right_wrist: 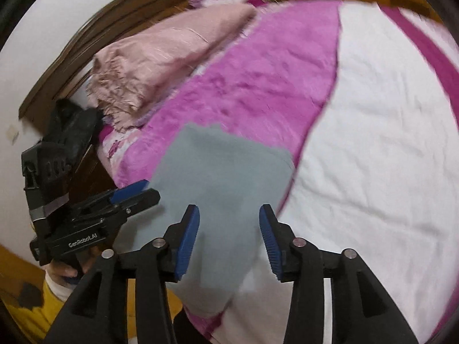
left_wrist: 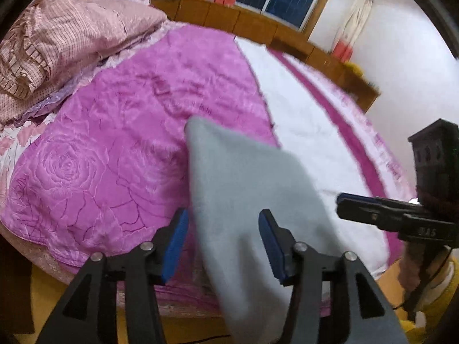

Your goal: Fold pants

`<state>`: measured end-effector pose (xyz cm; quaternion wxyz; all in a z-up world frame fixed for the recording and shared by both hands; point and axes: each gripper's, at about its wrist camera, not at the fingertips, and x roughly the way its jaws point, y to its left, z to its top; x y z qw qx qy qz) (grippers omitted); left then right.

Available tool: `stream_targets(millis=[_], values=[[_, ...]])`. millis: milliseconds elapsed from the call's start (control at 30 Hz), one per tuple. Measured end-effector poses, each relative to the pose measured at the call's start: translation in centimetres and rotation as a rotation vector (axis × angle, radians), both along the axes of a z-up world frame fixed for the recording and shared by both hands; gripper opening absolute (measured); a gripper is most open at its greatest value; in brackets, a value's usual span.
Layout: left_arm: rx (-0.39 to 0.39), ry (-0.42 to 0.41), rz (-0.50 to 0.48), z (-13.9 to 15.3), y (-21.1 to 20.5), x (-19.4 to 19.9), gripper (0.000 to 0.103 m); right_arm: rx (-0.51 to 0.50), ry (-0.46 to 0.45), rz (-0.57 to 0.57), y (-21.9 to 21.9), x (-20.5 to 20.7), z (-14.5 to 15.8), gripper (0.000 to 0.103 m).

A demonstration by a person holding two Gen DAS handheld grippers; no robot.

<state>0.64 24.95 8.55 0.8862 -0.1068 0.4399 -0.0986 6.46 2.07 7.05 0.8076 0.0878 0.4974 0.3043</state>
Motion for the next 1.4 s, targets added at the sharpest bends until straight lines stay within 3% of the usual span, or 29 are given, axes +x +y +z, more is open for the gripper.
stream_targets(millis=[100,200,500,533,600,667,767,1100,1400], values=[[0.058,0.052,-0.028,-1.7,-0.5,0.8,0.054,-0.004,0.062,-0.007,0.2,0.0,-2.3,0.037],[0.043,0.062,-0.026,-2.6,-0.2,1.0,0.058,0.014,0.100,-0.003,0.7,0.0,-3.9,0.038],[-0.127,0.097,-0.010,-4.2,1.1,2.3,0.062,0.104,0.181,-0.041,2.2,1.1,-6.2,0.049],[-0.161,0.097,-0.012,-4.4,1.2,2.5,0.057,0.121,0.189,-0.054,2.2,1.2,-6.3,0.049],[-0.210,0.092,-0.009,-4.5,1.3,2.6,0.047,0.145,0.195,-0.078,2.4,1.2,-6.1,0.037],[-0.223,0.077,0.008,-4.1,1.6,2.2,0.035,0.156,0.167,-0.088,2.3,0.7,-5.3,0.027],[-0.275,0.044,0.021,-3.0,2.1,1.0,0.029,0.180,0.128,-0.083,2.0,-0.3,-3.6,0.019],[-0.293,-0.071,-0.062,2.7,-1.8,-2.9,0.029,0.233,0.000,-0.086,-2.9,-5.0,3.2,0.017],[-0.231,-0.127,-0.167,7.5,-10.5,-3.9,0.029,0.227,-0.083,-0.138,-10.1,-8.2,7.4,0.017]])
